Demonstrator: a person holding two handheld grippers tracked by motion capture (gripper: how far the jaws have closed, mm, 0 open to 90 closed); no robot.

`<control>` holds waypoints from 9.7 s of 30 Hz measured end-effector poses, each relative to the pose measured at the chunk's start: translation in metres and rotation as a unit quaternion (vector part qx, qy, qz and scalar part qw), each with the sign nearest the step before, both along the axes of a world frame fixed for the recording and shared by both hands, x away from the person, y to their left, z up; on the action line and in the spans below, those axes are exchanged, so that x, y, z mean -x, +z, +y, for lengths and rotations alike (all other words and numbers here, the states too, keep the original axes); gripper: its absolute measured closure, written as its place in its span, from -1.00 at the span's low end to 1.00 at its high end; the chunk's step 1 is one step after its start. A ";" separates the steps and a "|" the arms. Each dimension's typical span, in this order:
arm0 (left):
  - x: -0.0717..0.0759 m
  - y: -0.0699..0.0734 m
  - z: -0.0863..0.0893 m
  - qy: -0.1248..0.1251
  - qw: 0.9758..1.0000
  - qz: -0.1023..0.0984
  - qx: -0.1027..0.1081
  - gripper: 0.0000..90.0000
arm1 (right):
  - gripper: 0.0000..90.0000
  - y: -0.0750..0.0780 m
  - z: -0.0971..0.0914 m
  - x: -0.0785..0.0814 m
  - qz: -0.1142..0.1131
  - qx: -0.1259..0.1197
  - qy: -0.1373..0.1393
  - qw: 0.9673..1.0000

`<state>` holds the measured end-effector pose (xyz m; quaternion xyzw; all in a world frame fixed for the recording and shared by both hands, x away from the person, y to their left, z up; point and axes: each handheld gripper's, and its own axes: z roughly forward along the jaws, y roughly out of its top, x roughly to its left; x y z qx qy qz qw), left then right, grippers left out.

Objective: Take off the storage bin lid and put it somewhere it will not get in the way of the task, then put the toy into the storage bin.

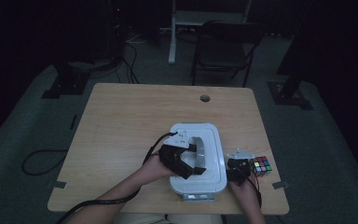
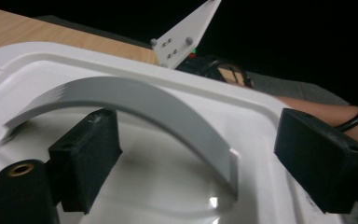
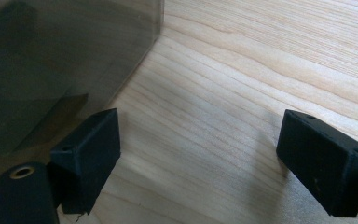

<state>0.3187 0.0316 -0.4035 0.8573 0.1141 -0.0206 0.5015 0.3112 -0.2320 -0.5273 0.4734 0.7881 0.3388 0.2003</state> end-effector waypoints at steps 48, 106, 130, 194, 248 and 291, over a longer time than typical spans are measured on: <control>0.014 0.039 0.023 -0.011 1.000 -0.009 -0.011 0.52 | -0.70 0.000 0.000 0.000 -0.001 0.000 0.000 1.000; -0.001 -0.019 0.180 0.028 0.999 -0.012 0.010 0.52 | -0.70 0.000 0.000 0.000 -0.001 -0.001 -0.001 1.000; -0.028 -0.099 0.162 0.008 0.999 0.040 -0.024 0.51 | -0.70 0.000 0.000 0.000 0.000 -0.001 -0.001 1.000; -0.016 -0.095 0.230 0.369 0.927 -0.004 -0.073 -0.99 | -0.70 0.000 0.000 0.000 0.000 -0.001 -0.001 1.000; -0.022 -0.120 0.262 0.541 0.825 0.044 -0.160 -0.99 | -0.73 0.001 0.001 -0.002 0.005 0.001 0.001 1.000; -0.022 -0.120 0.261 0.538 0.826 0.044 -0.161 -0.99 | -0.70 0.060 -0.066 0.030 -0.077 -0.010 -0.141 0.987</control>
